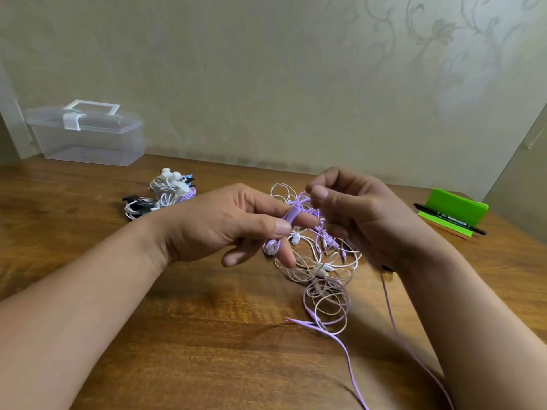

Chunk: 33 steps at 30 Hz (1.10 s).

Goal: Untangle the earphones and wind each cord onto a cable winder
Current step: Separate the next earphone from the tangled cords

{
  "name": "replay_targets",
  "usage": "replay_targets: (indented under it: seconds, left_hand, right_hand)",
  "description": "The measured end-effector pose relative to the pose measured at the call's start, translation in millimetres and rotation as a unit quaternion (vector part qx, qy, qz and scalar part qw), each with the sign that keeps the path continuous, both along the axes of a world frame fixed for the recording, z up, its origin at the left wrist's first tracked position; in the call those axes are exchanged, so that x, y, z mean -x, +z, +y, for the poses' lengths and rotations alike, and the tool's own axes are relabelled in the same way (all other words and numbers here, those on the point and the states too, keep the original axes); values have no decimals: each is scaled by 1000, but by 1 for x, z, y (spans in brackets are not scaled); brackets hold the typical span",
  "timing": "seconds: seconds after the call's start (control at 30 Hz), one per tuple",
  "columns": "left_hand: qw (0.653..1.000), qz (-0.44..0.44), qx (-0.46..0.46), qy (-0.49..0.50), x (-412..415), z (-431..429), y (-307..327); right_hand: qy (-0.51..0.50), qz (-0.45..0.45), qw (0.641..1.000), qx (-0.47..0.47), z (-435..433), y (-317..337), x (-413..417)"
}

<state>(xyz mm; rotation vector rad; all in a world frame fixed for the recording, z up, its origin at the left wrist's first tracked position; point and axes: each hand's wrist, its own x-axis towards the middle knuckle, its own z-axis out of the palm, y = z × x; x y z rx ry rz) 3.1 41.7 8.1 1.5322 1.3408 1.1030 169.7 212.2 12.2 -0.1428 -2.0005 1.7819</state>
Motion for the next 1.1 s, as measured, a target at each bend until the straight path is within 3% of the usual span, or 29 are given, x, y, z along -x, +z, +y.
replay_targets:
  seconds: [0.27,0.47,0.53,0.63,0.8,1.1]
  left_hand:
    - [991,-114,-48,58,5,7,-4]
    - [971,-112,-108,180,10,17,-7]
    - [962,-84,-130,226,13,20,-10]
    - [946,32,-150,286,10,23,-12]
    - [938,192,-131,258,8,23,-23]
    - [942,208,-112,238,8,20,-22]
  right_hand:
    - [-6,-20,1000,16,-10,-20,18]
    - [-67,-82,985,-139,-22,-27,22]
    - [-84,-107,970,-202,-25,-27,22]
    - [-104,-131,945,-282,-27,-20,18]
    - [-124,-113,919,-357,-24,-13,11]
    - [-79,-127,901,-406,-21,-8,5]
